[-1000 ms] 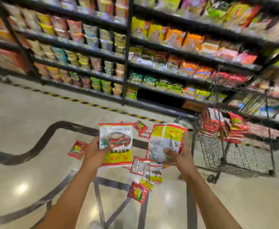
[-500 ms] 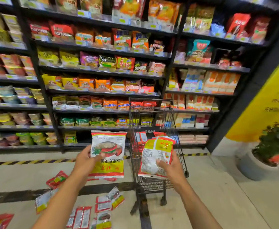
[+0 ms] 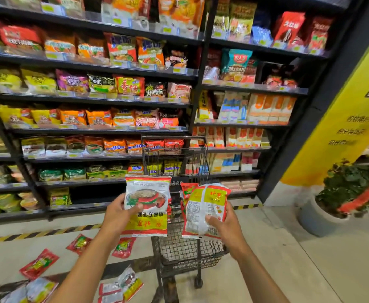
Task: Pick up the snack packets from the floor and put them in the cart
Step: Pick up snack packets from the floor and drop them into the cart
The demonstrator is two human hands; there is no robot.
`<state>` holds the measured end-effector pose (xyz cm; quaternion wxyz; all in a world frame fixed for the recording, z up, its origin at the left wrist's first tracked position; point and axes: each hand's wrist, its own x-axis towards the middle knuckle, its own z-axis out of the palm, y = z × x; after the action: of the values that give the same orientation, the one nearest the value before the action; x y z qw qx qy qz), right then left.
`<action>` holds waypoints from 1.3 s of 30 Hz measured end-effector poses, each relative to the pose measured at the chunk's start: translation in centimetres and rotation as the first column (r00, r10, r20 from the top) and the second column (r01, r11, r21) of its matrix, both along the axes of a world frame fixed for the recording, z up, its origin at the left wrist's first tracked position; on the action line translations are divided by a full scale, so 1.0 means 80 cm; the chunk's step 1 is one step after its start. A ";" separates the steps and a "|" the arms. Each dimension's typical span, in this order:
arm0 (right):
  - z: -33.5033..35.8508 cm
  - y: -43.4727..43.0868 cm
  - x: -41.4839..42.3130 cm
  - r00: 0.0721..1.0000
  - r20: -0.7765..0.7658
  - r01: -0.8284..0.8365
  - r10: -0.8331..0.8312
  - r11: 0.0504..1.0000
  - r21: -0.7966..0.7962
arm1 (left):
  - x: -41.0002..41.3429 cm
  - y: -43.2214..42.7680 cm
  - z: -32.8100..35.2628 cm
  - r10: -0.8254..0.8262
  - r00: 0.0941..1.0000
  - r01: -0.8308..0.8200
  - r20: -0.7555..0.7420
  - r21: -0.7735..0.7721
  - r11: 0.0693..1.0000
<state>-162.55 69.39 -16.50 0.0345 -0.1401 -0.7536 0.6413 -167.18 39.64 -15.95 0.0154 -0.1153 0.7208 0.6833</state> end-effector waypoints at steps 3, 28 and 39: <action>-0.014 0.014 -0.056 1.000 0.028 -0.006 0.005 1.000 0.018 | -0.060 0.013 -0.021 0.004 1.000 -0.005 0.031 0.009 1.000; -0.168 0.139 -0.487 0.973 0.223 -0.048 0.064 0.996 -0.079 | -0.445 0.125 -0.164 0.027 0.931 -0.002 0.363 -0.071 0.998; -0.343 0.175 -0.672 0.896 0.417 -0.154 0.151 0.988 -0.027 | -0.584 0.164 -0.299 0.136 0.847 -0.054 0.514 -0.171 0.984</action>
<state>-216.32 83.42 -43.91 -0.1772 -0.2144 -0.7542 0.5948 -213.92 52.79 -39.86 0.1682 -0.3334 0.7320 0.5699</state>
